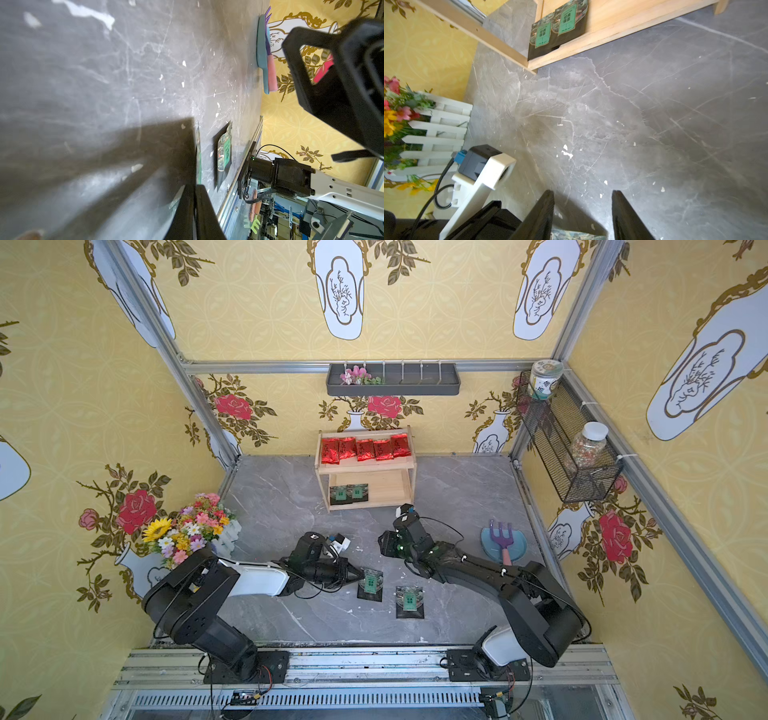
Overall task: Place the tea bags on the shelf by color
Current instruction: Pick up the tea bag from the center of the board.
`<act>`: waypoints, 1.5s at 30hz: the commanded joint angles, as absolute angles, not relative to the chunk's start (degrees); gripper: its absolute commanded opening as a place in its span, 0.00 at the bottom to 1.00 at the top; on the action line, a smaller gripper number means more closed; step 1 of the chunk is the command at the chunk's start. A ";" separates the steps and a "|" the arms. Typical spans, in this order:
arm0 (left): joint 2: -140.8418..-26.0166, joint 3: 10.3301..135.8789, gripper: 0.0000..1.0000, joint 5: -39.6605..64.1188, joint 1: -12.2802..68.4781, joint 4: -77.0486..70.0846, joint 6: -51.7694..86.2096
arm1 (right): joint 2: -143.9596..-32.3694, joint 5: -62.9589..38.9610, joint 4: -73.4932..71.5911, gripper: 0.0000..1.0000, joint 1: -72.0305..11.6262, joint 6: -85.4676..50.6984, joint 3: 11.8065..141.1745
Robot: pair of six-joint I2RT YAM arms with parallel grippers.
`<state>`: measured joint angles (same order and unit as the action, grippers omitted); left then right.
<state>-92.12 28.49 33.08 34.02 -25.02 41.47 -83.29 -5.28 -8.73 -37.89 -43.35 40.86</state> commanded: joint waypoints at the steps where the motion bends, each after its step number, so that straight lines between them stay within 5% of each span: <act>1: -91.53 28.74 0.11 32.46 33.27 -29.36 44.20 | -83.15 -13.07 -19.23 0.49 -37.64 -49.70 38.56; 11: -89.25 24.49 0.09 30.06 28.95 -49.73 58.32 | -78.26 -13.74 -29.19 0.44 -37.62 -64.19 29.75; 25: -89.75 25.22 0.07 28.64 27.69 -60.64 66.31 | -84.20 -18.08 -55.86 0.54 -36.94 -81.03 21.67; 37: -91.24 25.73 0.07 29.32 27.25 -62.87 67.27 | -96.73 -19.79 -78.18 0.28 -36.98 -88.04 20.44; 45: -91.72 26.07 0.07 28.58 27.16 -61.70 66.37 | -98.85 -19.34 -83.04 0.25 -36.74 -89.29 19.70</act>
<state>-91.29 25.82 28.67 27.27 -61.25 67.44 -98.41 -19.40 -76.90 -36.84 -88.47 19.75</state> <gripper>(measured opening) 0.073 0.248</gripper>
